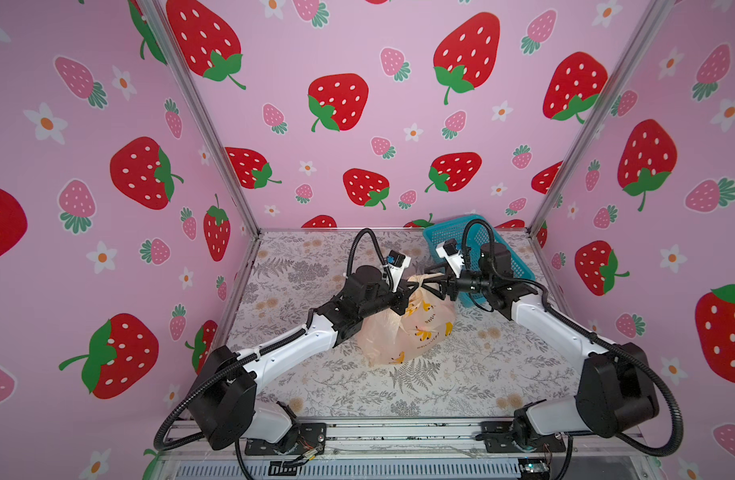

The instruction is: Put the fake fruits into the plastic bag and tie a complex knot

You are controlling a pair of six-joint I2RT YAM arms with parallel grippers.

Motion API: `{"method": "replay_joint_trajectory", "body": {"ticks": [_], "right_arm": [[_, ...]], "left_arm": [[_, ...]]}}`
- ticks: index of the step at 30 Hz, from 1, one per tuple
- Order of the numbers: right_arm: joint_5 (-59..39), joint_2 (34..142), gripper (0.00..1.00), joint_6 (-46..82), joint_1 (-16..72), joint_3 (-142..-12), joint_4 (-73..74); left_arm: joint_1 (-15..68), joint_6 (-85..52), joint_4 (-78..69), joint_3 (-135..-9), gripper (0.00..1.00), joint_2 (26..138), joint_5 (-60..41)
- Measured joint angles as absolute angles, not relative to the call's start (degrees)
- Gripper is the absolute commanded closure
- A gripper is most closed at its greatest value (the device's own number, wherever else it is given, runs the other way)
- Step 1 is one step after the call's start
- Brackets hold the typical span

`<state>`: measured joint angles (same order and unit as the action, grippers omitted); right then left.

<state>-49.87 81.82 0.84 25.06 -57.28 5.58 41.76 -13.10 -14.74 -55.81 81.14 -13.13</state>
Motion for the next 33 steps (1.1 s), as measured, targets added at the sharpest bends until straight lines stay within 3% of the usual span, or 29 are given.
{"method": "replay_joint_trajectory", "body": {"ticks": [15, 21, 31, 33], "right_arm": [[-55.86, 81.84, 0.38, -0.89, 24.10, -57.93, 1.83], [-57.41, 83.64, 0.54, 2.52, 24.10, -57.95, 5.10], [-58.17, 85.30, 0.94, 5.65, 24.12, -58.02, 8.62], [-58.19, 85.30, 1.00, 5.78, 24.14, -58.02, 8.97]], "left_arm": [[41.78, -12.84, -13.39, -56.40, 1.00, 82.48, -13.02], [41.78, -12.64, -13.37, -56.40, 1.00, 82.48, -13.04], [41.54, -12.56, -12.82, -56.40, 1.00, 82.48, -12.64], [41.54, -12.45, -13.04, -56.40, 0.96, 82.48, -12.62]]}}
